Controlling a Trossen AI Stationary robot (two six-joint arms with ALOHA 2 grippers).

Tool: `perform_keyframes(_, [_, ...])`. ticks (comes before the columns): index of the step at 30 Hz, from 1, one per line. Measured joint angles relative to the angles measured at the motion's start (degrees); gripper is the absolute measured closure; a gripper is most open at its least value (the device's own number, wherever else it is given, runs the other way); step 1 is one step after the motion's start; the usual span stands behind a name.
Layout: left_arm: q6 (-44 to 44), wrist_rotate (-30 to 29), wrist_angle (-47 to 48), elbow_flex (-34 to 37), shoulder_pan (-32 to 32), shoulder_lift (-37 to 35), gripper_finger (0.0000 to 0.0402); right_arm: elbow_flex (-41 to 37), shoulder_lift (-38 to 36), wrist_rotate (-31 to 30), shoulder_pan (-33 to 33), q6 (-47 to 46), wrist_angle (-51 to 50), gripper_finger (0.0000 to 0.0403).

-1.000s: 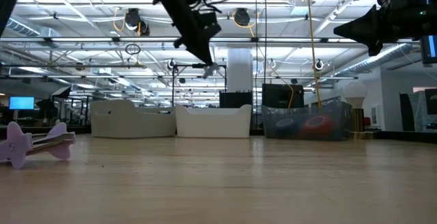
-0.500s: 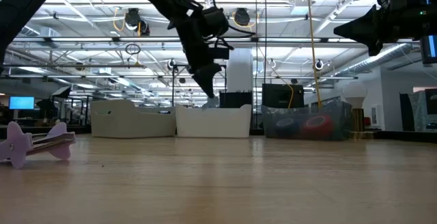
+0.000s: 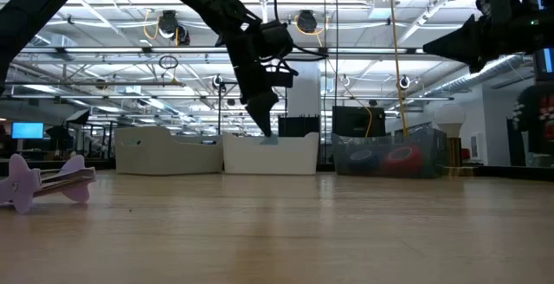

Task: Pick and place Stapler, Stapler remover, tape
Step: Put the blue staple remover into the white bin

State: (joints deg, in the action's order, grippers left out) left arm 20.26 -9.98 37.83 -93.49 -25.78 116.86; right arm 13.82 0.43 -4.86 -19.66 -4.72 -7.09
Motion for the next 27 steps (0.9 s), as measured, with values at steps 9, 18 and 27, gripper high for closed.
perform_keyframes(9, [0.1, 0.1, 0.1, 0.0, 0.0, 0.0, 0.0402, 0.0, 0.0, -2.6, 0.0, -0.1, -2.2, 0.0403])
perform_keyframes(18, [1.0, 1.6, 0.2, 0.0, -0.1, 1.4, 0.0402, 0.0, 0.0, -2.6, 0.0, -0.1, -2.2, 0.0403])
perform_keyframes(27, [1.1, 0.7, 1.7, 0.0, -0.6, 2.1, 0.0402, 0.0, 0.0, -2.6, 0.0, -0.1, -2.1, 0.0403])
